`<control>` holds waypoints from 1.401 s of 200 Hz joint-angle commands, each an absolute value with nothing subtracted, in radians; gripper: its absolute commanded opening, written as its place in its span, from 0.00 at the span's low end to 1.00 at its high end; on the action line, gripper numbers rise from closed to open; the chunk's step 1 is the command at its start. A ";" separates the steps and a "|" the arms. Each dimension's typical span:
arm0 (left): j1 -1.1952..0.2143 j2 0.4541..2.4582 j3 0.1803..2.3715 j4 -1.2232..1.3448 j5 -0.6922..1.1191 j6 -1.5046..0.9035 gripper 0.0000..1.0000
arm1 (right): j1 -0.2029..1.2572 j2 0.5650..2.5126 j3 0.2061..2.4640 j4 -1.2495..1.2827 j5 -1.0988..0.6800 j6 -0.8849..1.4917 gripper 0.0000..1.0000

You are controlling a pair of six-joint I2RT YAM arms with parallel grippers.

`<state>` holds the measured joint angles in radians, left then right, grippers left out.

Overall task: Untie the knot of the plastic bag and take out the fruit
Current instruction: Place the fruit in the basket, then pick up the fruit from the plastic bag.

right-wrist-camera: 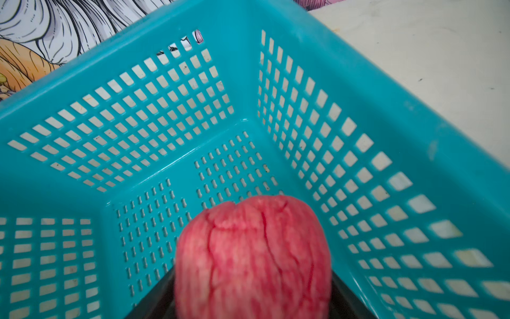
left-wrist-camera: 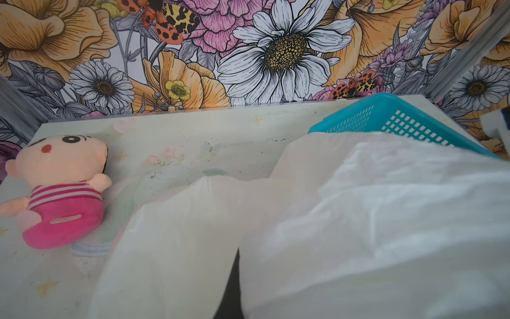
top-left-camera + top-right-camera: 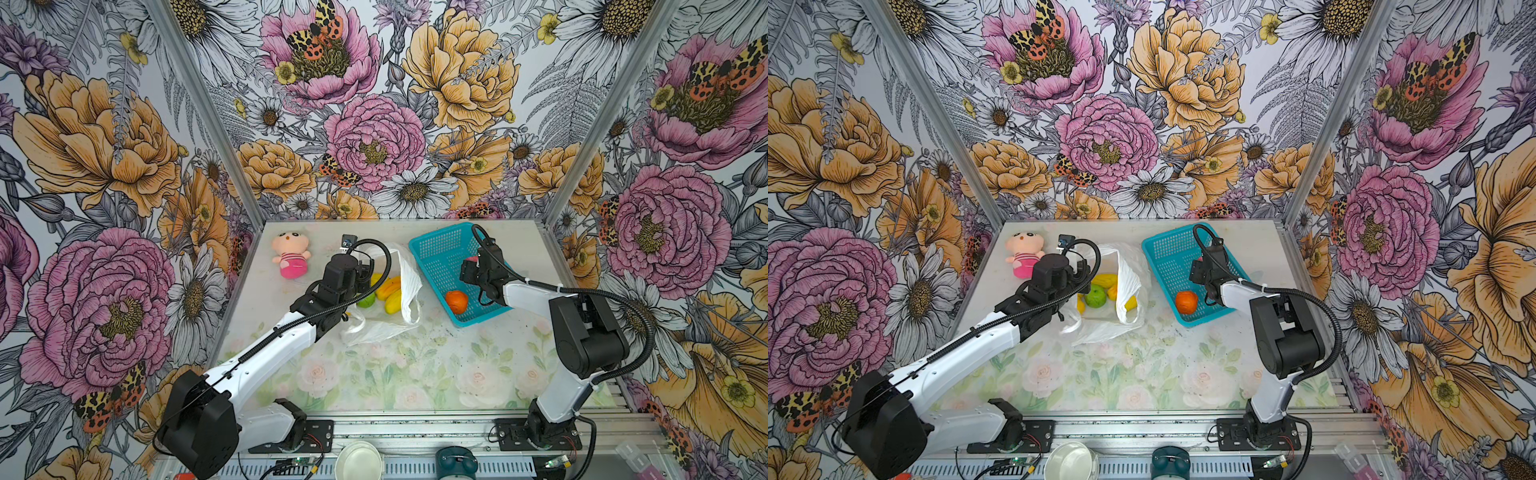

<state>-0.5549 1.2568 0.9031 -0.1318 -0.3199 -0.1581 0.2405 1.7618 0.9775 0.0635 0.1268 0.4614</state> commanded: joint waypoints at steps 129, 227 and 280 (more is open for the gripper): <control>-0.548 1.488 1.092 0.020 -0.308 -0.144 0.00 | 0.429 1.269 0.782 0.268 0.269 0.359 0.59; -0.528 1.467 1.158 -0.165 -0.114 -0.121 0.00 | 1.093 1.065 0.739 0.130 0.176 -0.048 0.44; -0.526 1.317 1.082 -0.268 -0.055 -0.073 0.00 | 1.129 1.287 0.876 0.158 0.171 -0.020 0.31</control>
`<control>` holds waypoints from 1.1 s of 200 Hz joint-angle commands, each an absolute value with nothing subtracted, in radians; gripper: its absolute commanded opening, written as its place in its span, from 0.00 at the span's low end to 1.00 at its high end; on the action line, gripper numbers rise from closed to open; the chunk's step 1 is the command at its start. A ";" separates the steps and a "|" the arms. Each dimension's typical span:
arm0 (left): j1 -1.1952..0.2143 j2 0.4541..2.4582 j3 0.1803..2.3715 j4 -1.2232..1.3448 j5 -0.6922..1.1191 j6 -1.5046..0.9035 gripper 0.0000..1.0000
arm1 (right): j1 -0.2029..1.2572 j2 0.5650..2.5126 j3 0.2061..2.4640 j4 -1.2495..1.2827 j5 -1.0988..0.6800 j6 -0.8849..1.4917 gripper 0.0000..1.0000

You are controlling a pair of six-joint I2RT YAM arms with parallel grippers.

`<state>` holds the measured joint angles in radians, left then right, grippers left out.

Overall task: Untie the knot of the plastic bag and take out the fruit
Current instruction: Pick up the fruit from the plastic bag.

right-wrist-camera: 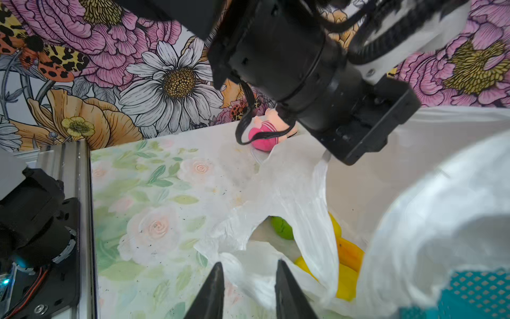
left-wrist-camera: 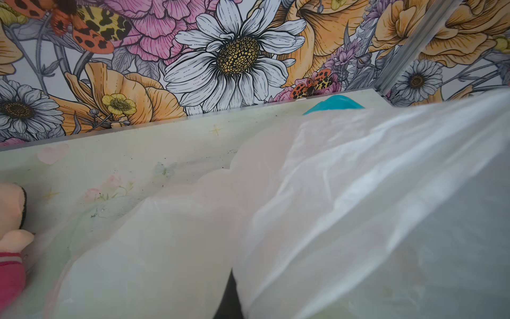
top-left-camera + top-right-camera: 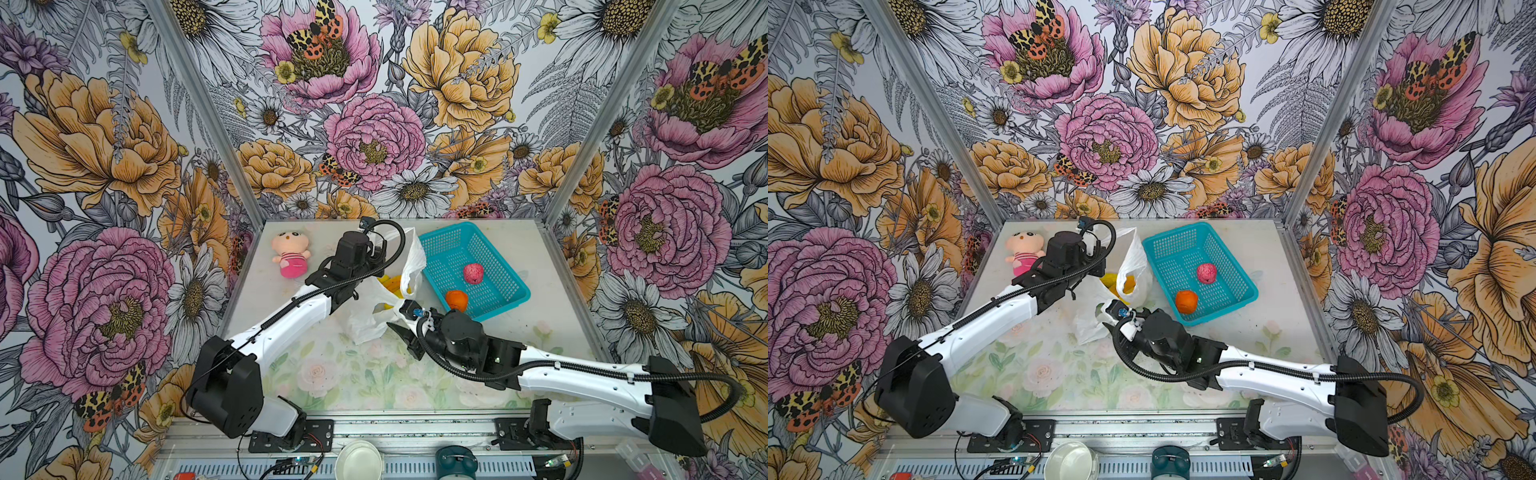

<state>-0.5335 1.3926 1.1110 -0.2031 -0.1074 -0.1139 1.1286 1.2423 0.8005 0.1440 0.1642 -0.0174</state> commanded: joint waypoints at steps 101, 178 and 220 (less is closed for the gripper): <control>-0.515 1.227 1.017 -0.308 -0.098 -0.050 0.00 | 1.011 1.227 0.741 0.258 0.259 0.097 0.37; -0.515 1.216 1.058 -0.310 -0.047 -0.069 0.00 | 1.003 1.537 0.897 0.240 0.144 0.120 0.41; -0.514 1.223 1.081 -0.310 -0.038 -0.072 0.00 | 0.970 1.824 1.077 0.236 0.175 0.120 0.64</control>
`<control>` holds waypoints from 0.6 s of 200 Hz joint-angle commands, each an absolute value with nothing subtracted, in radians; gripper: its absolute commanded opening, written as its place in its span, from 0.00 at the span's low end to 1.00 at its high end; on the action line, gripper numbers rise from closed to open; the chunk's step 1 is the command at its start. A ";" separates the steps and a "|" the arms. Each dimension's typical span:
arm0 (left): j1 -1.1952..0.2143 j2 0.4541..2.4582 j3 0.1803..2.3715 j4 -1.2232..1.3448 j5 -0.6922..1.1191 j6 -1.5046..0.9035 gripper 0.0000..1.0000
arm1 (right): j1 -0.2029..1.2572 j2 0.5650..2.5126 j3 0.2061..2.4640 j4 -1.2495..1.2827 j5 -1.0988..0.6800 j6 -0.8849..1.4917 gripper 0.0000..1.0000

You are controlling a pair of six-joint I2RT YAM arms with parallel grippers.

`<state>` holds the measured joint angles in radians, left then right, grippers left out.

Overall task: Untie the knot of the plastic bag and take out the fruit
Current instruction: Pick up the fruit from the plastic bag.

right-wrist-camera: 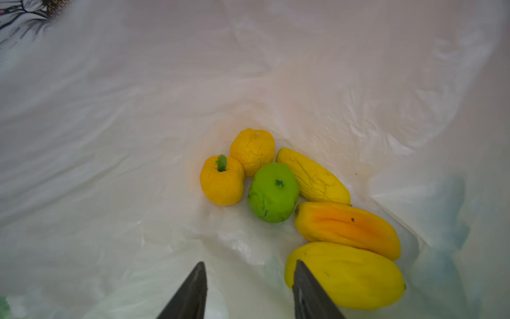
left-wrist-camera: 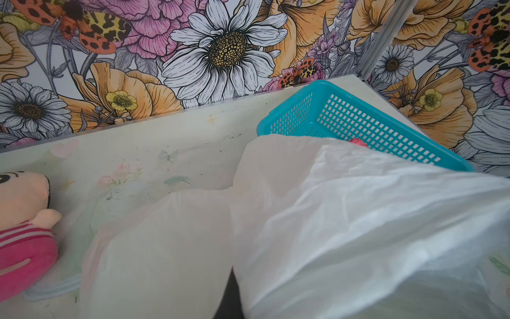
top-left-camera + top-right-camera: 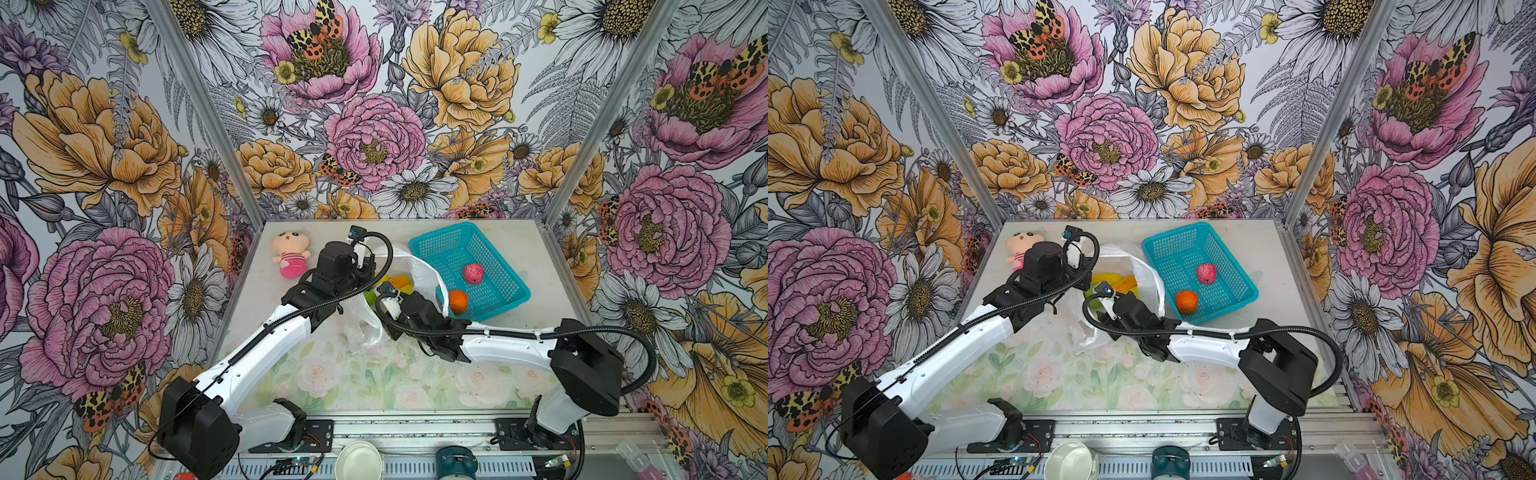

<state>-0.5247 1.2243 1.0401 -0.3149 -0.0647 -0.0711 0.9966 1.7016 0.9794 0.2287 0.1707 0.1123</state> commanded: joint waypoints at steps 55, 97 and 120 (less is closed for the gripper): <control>-0.517 1.207 1.085 -0.311 -0.039 -0.071 0.00 | 0.921 2.080 1.292 0.232 0.134 0.121 0.88; -0.517 1.191 1.081 -0.312 -0.038 -0.068 0.00 | 0.900 2.235 1.446 0.186 0.130 0.130 0.82; -0.515 1.187 1.078 -0.314 -0.046 -0.066 0.00 | 0.898 2.275 1.505 0.164 0.129 0.113 0.69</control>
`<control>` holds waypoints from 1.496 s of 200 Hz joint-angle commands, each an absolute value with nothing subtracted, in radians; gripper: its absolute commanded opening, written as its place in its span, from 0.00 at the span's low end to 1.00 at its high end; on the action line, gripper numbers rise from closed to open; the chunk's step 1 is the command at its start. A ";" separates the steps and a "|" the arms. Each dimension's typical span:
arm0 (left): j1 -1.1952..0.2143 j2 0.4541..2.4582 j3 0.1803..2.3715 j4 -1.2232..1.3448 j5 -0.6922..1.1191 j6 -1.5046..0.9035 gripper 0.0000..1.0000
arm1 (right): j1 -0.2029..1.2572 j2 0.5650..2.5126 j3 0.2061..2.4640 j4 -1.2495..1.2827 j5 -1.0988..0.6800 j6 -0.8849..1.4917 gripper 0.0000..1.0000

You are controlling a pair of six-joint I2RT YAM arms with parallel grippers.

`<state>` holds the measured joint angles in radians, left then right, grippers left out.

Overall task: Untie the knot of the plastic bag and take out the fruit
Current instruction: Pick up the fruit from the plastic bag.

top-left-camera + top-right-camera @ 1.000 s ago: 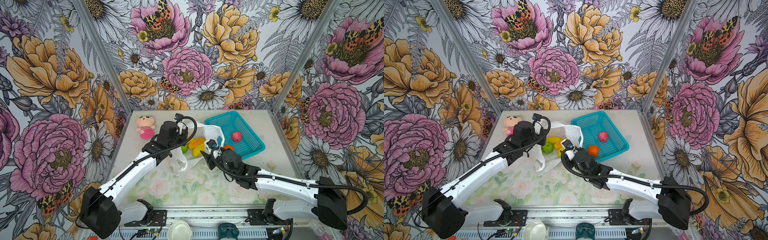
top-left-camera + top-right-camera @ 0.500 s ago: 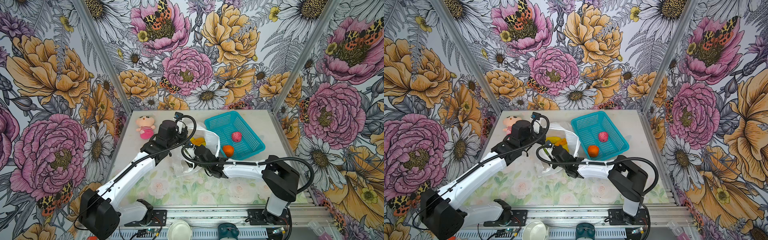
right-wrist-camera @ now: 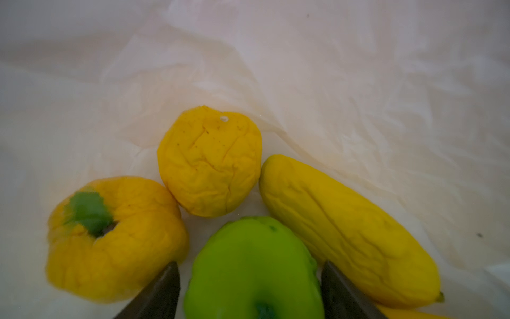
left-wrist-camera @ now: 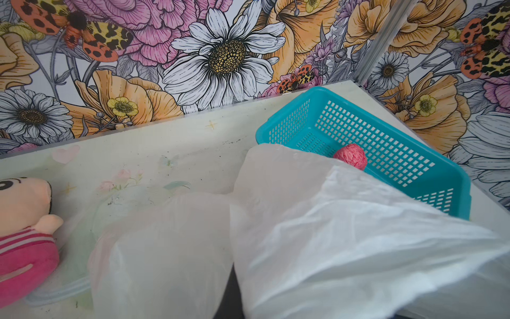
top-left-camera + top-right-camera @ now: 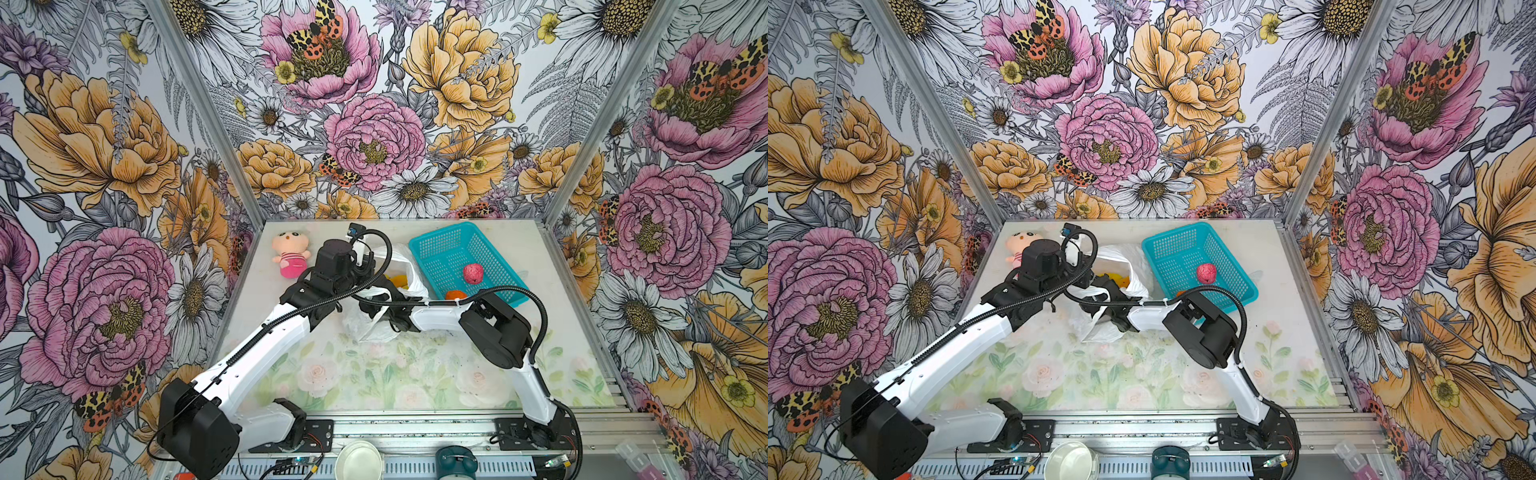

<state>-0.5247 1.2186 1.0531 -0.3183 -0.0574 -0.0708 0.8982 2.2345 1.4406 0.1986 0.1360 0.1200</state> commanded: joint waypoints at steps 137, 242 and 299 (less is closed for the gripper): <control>-0.440 1.086 1.025 -0.374 -0.146 -0.110 0.00 | 1.001 2.341 1.872 -0.080 0.025 -0.757 0.58; -0.442 1.137 1.048 -0.353 -0.104 -0.112 0.00 | 0.950 2.468 2.070 -0.086 0.013 -0.940 0.53; -0.441 1.147 1.040 -0.336 -0.110 -0.102 0.00 | 0.940 2.528 2.117 -0.110 0.008 -0.927 0.51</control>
